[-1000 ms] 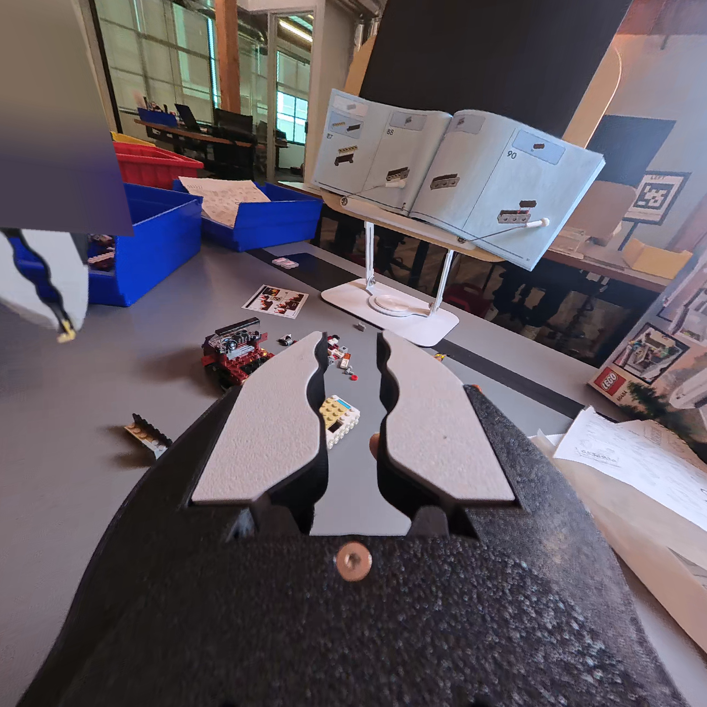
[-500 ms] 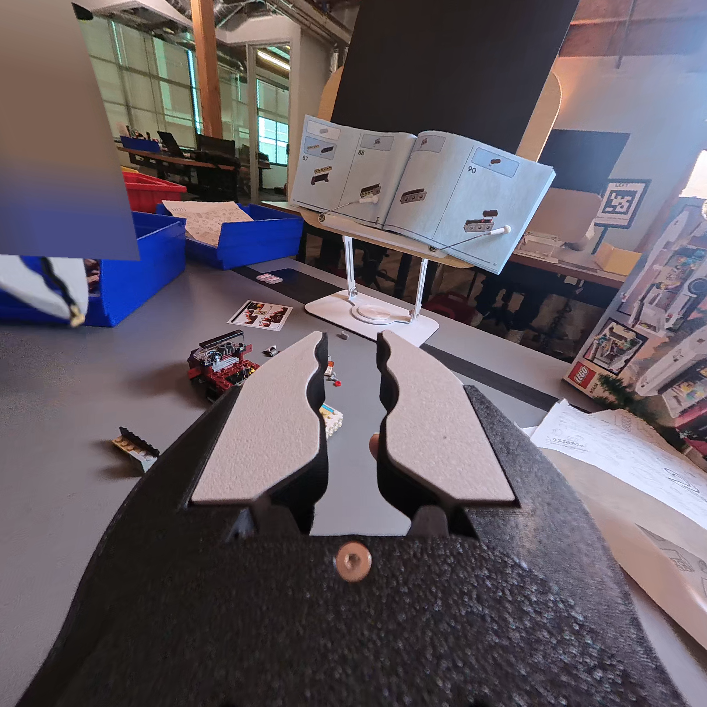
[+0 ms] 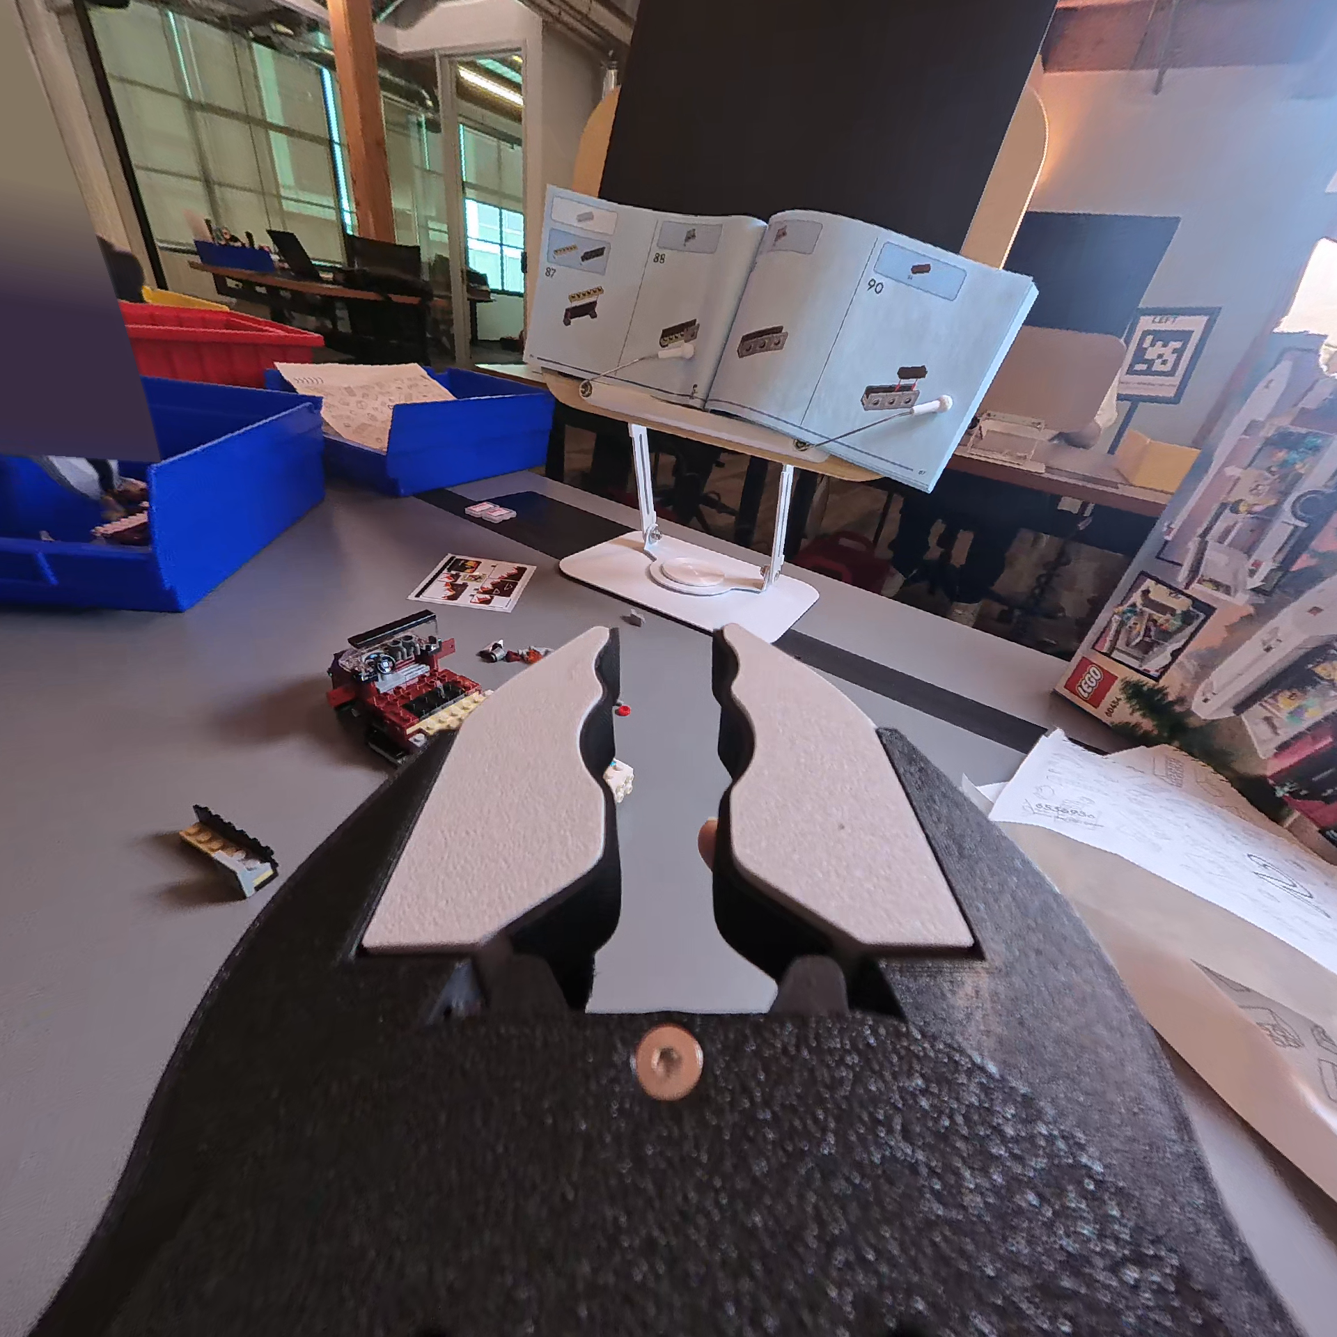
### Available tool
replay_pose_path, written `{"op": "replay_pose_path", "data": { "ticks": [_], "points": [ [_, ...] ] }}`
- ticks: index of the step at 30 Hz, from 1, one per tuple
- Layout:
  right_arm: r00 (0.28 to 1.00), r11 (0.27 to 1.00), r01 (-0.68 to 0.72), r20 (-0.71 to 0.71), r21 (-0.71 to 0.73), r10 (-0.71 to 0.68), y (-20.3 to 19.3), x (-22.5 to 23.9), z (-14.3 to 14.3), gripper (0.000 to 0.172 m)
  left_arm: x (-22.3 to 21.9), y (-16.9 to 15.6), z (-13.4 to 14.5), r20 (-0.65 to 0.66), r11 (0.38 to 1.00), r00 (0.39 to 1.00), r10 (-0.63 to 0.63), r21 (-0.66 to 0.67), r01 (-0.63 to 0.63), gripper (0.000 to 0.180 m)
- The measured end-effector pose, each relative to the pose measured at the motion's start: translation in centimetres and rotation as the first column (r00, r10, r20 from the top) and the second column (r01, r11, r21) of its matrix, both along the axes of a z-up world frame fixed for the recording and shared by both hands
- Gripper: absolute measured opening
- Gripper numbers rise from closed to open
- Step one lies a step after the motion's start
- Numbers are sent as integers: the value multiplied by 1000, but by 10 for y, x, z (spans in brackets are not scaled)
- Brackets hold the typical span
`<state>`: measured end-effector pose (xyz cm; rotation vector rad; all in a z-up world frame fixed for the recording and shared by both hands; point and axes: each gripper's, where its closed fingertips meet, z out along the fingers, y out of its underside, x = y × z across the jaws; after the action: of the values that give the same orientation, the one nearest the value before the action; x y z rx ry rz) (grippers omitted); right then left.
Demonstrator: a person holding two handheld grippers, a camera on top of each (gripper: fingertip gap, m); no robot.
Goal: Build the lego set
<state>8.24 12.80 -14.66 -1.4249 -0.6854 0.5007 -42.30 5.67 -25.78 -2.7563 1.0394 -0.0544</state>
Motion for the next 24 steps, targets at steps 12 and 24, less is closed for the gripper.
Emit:
{"op": "replay_pose_path", "data": {
  "ticks": [12, 24],
  "points": [
    [1000, 1000, 13, 5, -8, -13, 3, 1, -4, 25, -133, 41, 15, -362, 974, 912, 191, -47, -223, 31],
    [1000, 999, 26, 19, -31, -25, 8, 3, -12, 25, -157, 13, -37, -533, 897, 840, -99, -414, -156, 19]
  ]
}}
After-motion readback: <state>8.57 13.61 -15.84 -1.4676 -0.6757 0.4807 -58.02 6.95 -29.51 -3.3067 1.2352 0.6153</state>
